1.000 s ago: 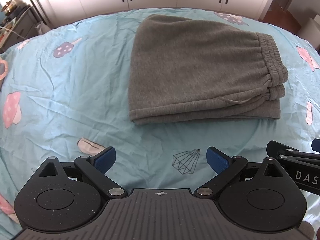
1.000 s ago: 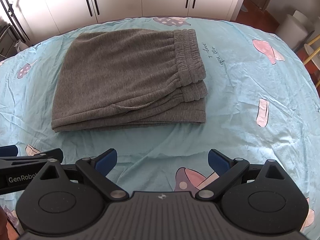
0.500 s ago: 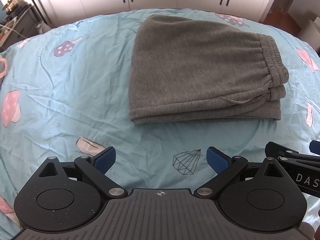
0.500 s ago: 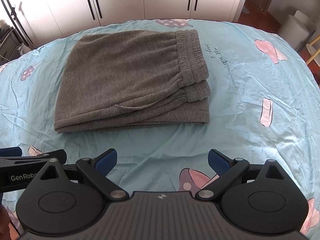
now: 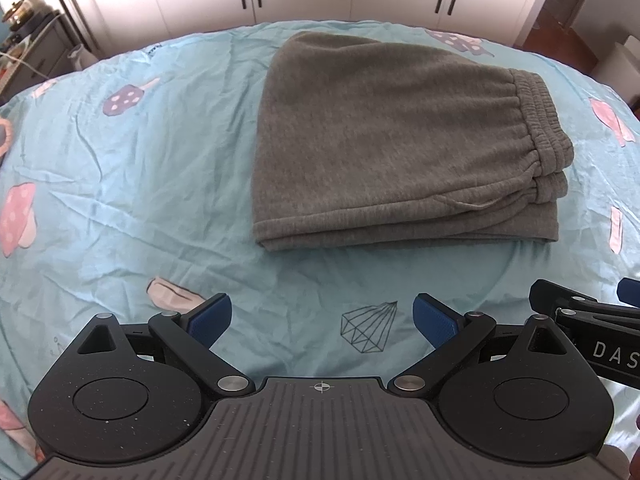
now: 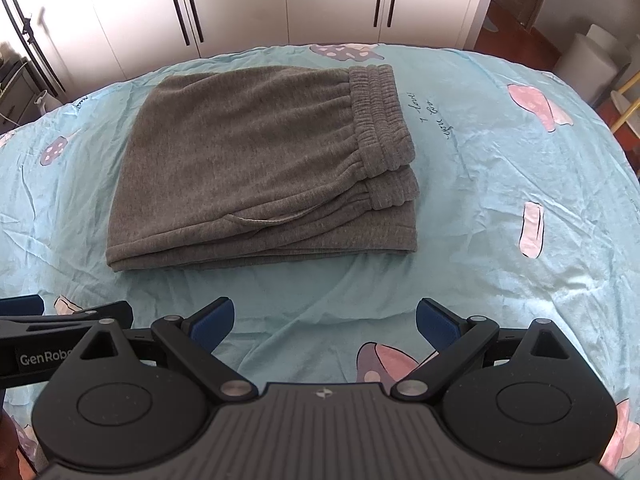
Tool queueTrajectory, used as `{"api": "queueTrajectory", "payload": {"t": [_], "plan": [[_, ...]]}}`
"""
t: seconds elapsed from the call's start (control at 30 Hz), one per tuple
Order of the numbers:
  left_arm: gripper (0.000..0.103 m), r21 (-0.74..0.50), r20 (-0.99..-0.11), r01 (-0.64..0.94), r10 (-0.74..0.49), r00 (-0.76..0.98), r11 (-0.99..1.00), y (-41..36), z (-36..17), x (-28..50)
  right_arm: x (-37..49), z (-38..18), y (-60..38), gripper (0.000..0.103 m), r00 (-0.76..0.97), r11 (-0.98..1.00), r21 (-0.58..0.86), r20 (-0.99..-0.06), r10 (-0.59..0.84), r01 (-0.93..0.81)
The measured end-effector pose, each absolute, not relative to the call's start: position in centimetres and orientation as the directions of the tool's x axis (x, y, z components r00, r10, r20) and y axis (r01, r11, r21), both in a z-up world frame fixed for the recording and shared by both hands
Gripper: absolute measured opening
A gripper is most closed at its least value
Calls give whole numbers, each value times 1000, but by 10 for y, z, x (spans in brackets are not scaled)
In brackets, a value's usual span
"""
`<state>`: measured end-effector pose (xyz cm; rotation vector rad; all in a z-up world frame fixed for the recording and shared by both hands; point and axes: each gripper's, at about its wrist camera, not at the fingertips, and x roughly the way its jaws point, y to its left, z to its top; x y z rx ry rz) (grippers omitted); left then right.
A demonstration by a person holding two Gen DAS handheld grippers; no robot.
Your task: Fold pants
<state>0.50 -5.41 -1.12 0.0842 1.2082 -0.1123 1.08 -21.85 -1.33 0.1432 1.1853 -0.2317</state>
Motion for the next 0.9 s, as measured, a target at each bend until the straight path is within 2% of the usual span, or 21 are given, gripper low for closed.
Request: {"api": "queueTrajectory", "payload": {"t": [0.9], "plan": [[100,-5,-935,124,-49,351,992,-51,-12,6,10,-17,-218,98,358,965,-8,-928,-105,264]]}}
